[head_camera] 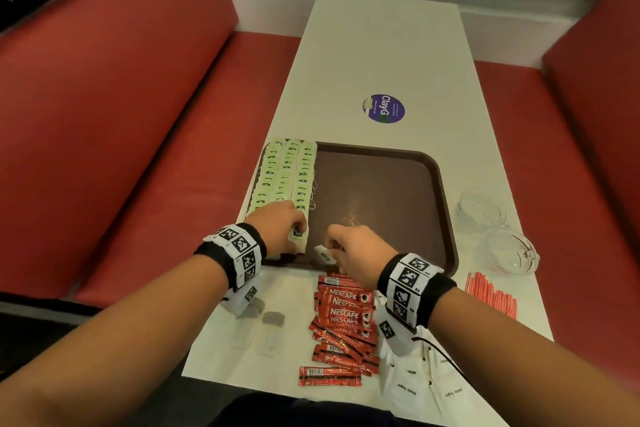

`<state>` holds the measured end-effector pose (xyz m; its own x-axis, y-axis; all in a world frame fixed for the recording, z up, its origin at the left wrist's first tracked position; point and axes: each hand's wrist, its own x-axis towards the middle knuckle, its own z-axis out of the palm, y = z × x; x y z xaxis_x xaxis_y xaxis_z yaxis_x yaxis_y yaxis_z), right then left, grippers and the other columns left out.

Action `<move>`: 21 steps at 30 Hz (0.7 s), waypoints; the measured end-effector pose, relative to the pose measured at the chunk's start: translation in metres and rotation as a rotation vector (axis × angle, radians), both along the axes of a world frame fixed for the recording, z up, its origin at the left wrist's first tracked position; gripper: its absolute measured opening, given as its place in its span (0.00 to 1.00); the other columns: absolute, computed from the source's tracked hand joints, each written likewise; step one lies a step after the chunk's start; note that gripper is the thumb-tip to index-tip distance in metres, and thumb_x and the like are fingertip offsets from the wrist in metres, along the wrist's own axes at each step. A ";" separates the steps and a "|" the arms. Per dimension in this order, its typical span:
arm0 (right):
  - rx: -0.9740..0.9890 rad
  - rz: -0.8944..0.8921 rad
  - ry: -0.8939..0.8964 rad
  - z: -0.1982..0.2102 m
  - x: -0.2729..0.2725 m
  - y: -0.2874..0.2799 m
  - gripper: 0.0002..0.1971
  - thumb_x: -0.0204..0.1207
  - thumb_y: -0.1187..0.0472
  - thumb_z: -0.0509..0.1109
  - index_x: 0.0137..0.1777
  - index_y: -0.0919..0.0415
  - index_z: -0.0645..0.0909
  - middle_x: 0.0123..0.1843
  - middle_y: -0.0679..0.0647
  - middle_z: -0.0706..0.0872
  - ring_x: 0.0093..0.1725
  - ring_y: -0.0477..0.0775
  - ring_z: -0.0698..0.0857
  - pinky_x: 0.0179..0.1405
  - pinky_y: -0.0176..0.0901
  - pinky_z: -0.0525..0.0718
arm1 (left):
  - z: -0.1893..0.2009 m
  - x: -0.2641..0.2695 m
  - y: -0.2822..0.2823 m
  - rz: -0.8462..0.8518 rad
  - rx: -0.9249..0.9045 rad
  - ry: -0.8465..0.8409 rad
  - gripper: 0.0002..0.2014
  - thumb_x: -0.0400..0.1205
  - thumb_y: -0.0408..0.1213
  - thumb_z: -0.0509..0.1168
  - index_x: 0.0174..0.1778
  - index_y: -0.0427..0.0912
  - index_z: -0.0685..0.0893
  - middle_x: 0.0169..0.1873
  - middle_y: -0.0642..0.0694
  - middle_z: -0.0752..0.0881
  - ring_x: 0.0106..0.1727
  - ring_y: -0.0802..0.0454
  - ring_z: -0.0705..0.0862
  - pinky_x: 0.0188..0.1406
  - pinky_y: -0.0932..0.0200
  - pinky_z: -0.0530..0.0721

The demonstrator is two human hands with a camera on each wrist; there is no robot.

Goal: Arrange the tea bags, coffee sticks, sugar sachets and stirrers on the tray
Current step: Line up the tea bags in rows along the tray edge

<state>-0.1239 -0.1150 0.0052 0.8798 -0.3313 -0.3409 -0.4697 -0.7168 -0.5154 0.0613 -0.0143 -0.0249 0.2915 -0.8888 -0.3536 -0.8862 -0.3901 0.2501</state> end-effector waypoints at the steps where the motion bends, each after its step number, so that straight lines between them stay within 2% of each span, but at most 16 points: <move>1: 0.006 -0.004 0.000 0.001 0.001 -0.001 0.04 0.86 0.62 0.62 0.53 0.54 0.78 0.44 0.53 0.85 0.44 0.57 0.86 0.46 0.53 0.88 | -0.001 0.000 0.000 -0.014 0.020 -0.021 0.16 0.73 0.47 0.77 0.55 0.55 0.83 0.54 0.54 0.78 0.54 0.52 0.80 0.51 0.56 0.79; 6: -0.031 0.028 -0.014 0.004 0.007 -0.008 0.11 0.87 0.64 0.60 0.61 0.56 0.82 0.59 0.54 0.85 0.58 0.56 0.84 0.58 0.47 0.82 | 0.001 0.003 -0.005 -0.017 0.012 -0.053 0.16 0.75 0.46 0.76 0.58 0.54 0.83 0.56 0.52 0.79 0.58 0.50 0.80 0.57 0.52 0.82; 9: -0.038 0.026 -0.002 0.003 0.010 -0.012 0.11 0.87 0.64 0.60 0.62 0.55 0.82 0.61 0.53 0.85 0.60 0.56 0.83 0.61 0.48 0.82 | 0.005 0.006 -0.009 -0.034 0.040 -0.056 0.17 0.75 0.46 0.76 0.60 0.54 0.83 0.57 0.53 0.80 0.59 0.50 0.80 0.59 0.50 0.82; 11: -0.002 -0.029 -0.046 0.001 0.011 -0.015 0.10 0.87 0.63 0.61 0.63 0.53 0.81 0.57 0.52 0.86 0.57 0.55 0.84 0.58 0.49 0.83 | 0.010 0.007 -0.010 -0.063 0.038 -0.029 0.20 0.74 0.51 0.77 0.61 0.54 0.83 0.55 0.54 0.81 0.58 0.52 0.80 0.58 0.51 0.82; 13: 0.056 -0.075 -0.124 0.000 0.010 -0.017 0.09 0.85 0.63 0.64 0.62 0.51 0.75 0.50 0.48 0.87 0.48 0.52 0.86 0.50 0.47 0.84 | 0.019 0.004 -0.012 -0.081 -0.011 0.097 0.23 0.70 0.55 0.79 0.59 0.56 0.84 0.52 0.58 0.82 0.54 0.57 0.80 0.55 0.56 0.81; 16: 0.098 -0.078 -0.205 0.002 0.012 -0.017 0.12 0.83 0.62 0.67 0.59 0.49 0.68 0.44 0.46 0.86 0.40 0.46 0.85 0.39 0.38 0.80 | 0.028 -0.006 -0.011 -0.061 -0.101 0.283 0.16 0.71 0.55 0.79 0.51 0.56 0.86 0.44 0.60 0.86 0.46 0.59 0.83 0.47 0.59 0.81; 18: 0.098 -0.083 -0.255 0.003 0.014 -0.017 0.11 0.84 0.60 0.68 0.59 0.51 0.68 0.41 0.44 0.86 0.38 0.43 0.84 0.38 0.35 0.78 | 0.031 -0.009 -0.011 -0.055 -0.135 0.280 0.10 0.75 0.53 0.76 0.46 0.55 0.85 0.39 0.58 0.85 0.41 0.57 0.83 0.43 0.59 0.81; 21: 0.150 -0.111 -0.279 0.002 0.015 -0.016 0.12 0.85 0.55 0.66 0.63 0.51 0.68 0.39 0.41 0.83 0.35 0.38 0.81 0.35 0.28 0.72 | 0.032 -0.009 -0.009 -0.026 -0.192 0.287 0.06 0.79 0.49 0.73 0.42 0.56 0.83 0.35 0.59 0.82 0.35 0.63 0.78 0.38 0.63 0.75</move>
